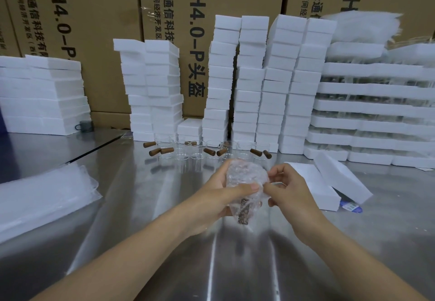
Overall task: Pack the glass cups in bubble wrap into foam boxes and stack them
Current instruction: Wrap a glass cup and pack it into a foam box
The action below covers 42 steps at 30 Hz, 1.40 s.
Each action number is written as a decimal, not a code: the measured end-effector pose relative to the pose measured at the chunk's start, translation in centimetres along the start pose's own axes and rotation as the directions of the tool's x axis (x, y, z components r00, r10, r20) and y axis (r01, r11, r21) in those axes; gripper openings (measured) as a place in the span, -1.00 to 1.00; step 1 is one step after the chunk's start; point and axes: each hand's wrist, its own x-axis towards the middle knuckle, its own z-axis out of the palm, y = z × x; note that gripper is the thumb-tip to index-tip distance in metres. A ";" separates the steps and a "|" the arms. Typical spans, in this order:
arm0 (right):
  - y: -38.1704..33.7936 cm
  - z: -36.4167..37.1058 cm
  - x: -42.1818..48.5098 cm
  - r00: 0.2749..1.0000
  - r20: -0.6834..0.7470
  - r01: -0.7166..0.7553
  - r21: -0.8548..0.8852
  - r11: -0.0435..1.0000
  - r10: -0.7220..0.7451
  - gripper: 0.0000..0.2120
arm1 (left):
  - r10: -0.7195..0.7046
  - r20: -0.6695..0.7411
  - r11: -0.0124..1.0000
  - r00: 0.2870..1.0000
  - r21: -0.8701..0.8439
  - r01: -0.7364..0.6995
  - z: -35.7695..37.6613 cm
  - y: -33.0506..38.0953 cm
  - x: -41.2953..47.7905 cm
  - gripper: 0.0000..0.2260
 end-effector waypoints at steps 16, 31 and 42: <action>-0.6 0.1 -0.3 0.973 0.230 0.006 0.026 1.000 -0.012 -0.83 | 0.103 -0.165 0.987 0.981 0.136 -0.081 -0.4 0.1 0.3 -0.61; -0.9 0.1 -0.9 0.925 0.378 0.048 0.005 0.999 -0.046 -0.69 | 0.057 -0.068 0.958 0.996 0.284 -0.036 -2.5 0.1 0.6 -0.45; 2.6 -7.8 3.6 0.886 -0.277 0.012 -0.788 0.616 -0.371 -0.59 | 0.086 -0.144 0.863 0.986 0.506 -0.001 -5.0 -0.2 1.2 -0.25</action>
